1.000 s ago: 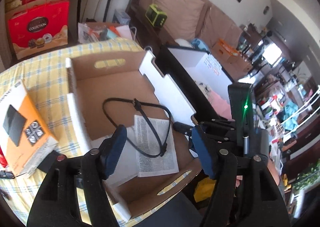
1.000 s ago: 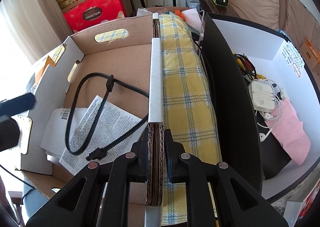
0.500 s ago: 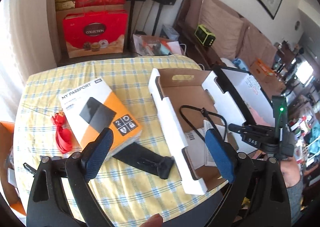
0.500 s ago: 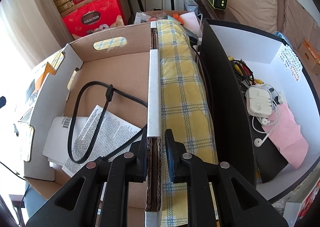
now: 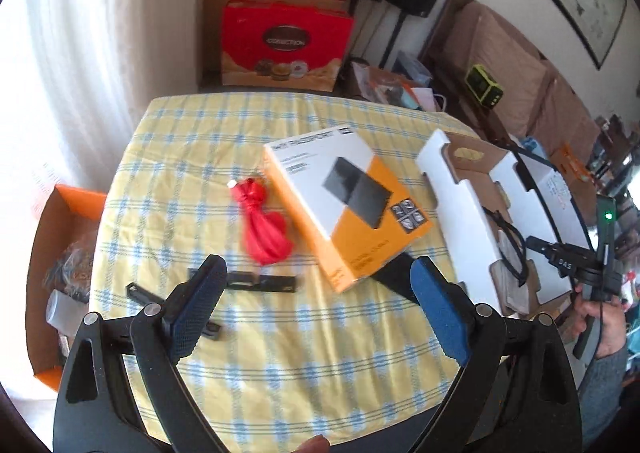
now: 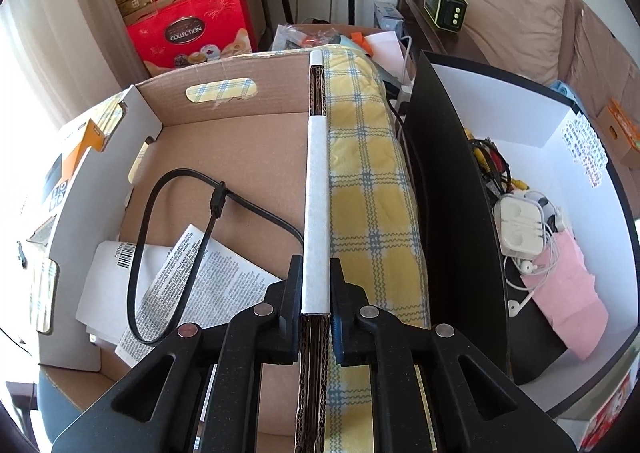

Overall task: Organize objects
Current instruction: 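Reach the left tool to the black plastic bracket and grasp it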

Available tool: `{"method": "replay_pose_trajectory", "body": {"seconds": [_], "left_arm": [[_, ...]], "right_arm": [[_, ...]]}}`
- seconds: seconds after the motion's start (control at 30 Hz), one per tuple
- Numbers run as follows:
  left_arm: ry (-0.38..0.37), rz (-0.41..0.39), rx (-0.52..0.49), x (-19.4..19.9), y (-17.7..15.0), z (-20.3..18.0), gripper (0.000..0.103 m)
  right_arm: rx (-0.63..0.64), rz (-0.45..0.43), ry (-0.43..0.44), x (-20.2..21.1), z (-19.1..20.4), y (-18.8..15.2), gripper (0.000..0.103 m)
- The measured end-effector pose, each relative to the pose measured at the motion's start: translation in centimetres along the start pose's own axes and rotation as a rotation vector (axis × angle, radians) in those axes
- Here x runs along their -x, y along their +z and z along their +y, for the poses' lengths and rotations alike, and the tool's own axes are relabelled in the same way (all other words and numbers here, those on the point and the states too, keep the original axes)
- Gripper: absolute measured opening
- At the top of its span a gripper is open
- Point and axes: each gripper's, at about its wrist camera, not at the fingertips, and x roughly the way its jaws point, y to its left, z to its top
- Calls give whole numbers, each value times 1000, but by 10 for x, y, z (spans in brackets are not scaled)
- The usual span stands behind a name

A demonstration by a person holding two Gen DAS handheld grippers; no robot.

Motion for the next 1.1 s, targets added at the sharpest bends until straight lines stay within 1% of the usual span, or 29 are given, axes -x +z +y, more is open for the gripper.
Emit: {"method": "replay_pose_trajectory", "body": {"seconds": [0.13, 0.23, 0.33, 0.43, 0.47, 0.5, 0.53, 0.6, 0.63, 0.67, 0.7, 0.87, 0.93, 1.0, 1.03, 1.1], "left_arm": [[45, 12, 89, 0, -5, 46, 92], [59, 23, 144, -4, -9, 69, 92], [79, 51, 169, -13, -11, 79, 92], [111, 82, 162, -22, -15, 80, 91], [129, 92, 162, -25, -16, 80, 88], [144, 106, 163, -29, -18, 80, 83], [161, 119, 170, -32, -20, 82, 81], [186, 137, 186, -38, -23, 88, 73], [194, 146, 196, -40, -25, 90, 72], [199, 152, 210, -41, -26, 93, 69], [202, 153, 222, -42, -28, 96, 67], [209, 146, 231, -39, -29, 97, 65], [230, 140, 218, -41, -27, 95, 58], [262, 134, 191, -42, -27, 94, 41], [277, 131, 175, -42, -27, 93, 36], [282, 124, 162, -42, -27, 93, 23]], "right_arm": [[10, -11, 6, -1, 2, 0, 10], [13, -13, 8, -3, 5, 0, 10], [19, -11, 16, -3, 10, 0, 10], [18, -11, 11, -3, 12, 0, 9], [13, -9, 15, -3, 11, 0, 9], [6, -7, 21, -3, 10, -1, 9], [3, -6, 24, -2, 10, -1, 9], [3, -4, 24, -2, 10, -2, 9], [6, -4, 22, -1, 11, -2, 9], [7, -3, 21, -1, 11, -2, 9], [6, -3, 22, -1, 11, -2, 9], [10, -2, 11, -1, 14, 0, 10], [10, -2, 18, -1, 15, 1, 10], [15, -3, 19, -2, 17, 1, 10], [19, -4, 20, -2, 18, 1, 10], [23, -4, 24, -2, 20, 0, 10]]}}
